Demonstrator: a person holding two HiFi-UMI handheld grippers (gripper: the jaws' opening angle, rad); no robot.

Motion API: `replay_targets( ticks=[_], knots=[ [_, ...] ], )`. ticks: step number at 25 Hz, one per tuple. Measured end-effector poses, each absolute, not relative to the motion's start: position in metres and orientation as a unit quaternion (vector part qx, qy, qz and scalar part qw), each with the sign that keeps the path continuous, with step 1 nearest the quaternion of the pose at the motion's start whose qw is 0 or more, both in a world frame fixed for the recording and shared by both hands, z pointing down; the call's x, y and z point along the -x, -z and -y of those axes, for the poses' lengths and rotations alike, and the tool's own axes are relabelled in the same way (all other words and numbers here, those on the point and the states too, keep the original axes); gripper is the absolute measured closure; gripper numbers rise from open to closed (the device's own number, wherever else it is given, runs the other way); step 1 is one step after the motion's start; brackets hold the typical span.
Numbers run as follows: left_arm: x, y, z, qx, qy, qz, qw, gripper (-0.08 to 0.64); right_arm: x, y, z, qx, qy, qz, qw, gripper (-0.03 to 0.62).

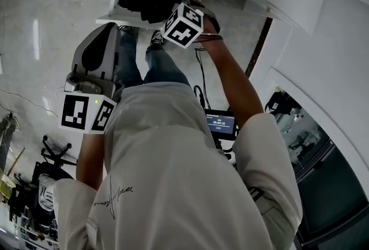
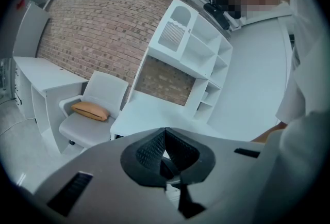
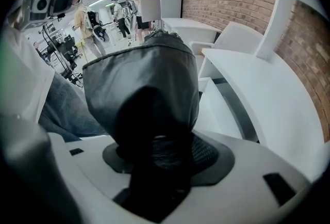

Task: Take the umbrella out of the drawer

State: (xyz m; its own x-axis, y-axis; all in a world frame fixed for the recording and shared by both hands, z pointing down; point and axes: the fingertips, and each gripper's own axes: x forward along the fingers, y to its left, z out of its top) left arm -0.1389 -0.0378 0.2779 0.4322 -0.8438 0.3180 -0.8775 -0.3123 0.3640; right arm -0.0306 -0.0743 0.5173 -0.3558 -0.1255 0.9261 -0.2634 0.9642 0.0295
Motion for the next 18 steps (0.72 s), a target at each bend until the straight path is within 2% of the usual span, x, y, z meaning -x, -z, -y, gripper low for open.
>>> replay_targets(
  ticks=[18],
  knots=[
    [0.145,-0.269,0.014,-0.808,-0.023,0.543,0.229,0.545,0.032,-0.475,0.049,-0.143,-0.057,0.836,0.526,0.341]
  ],
)
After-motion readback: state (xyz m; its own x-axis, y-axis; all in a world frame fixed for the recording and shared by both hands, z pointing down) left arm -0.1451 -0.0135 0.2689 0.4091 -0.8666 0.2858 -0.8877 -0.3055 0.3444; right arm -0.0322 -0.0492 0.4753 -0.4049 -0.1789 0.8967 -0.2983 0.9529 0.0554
